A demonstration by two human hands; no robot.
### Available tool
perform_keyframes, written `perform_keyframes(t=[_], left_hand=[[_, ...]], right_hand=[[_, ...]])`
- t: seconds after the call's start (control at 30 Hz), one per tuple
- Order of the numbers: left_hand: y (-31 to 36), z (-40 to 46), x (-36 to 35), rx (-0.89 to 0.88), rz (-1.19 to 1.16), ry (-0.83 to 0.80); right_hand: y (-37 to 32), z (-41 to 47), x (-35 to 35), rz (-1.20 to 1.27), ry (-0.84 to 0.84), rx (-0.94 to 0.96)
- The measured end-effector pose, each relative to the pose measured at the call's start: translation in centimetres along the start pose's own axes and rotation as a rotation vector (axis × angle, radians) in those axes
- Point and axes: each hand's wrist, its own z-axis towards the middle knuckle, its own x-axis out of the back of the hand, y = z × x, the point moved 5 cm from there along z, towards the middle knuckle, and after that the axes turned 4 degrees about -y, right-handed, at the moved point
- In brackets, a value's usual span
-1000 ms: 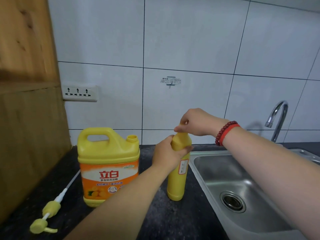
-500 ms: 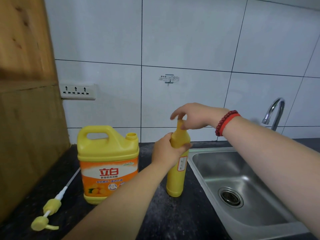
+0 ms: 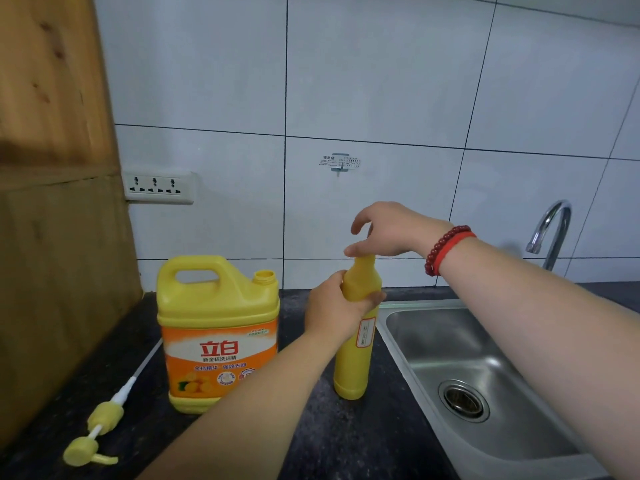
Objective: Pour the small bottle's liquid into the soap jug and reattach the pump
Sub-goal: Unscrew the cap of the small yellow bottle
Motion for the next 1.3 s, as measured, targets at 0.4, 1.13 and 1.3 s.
perform_keyframes(t=[0.4, 1.13, 1.3], left_hand=[[-0.15, -0.03, 0.07, 0.005, 0.000, 0.009], [-0.08, -0.16, 0.07, 0.006, 0.000, 0.010], [-0.08, -0.15, 0.13, 0.012, 0.007, 0.013]], right_hand=[[0.11, 0.02, -0.25, 0.075, 0.003, 0.022], [0.11, -0.13, 0.05, 0.152, 0.037, -0.048], [0.13, -0.04, 0.29, 0.151, 0.042, -0.037]])
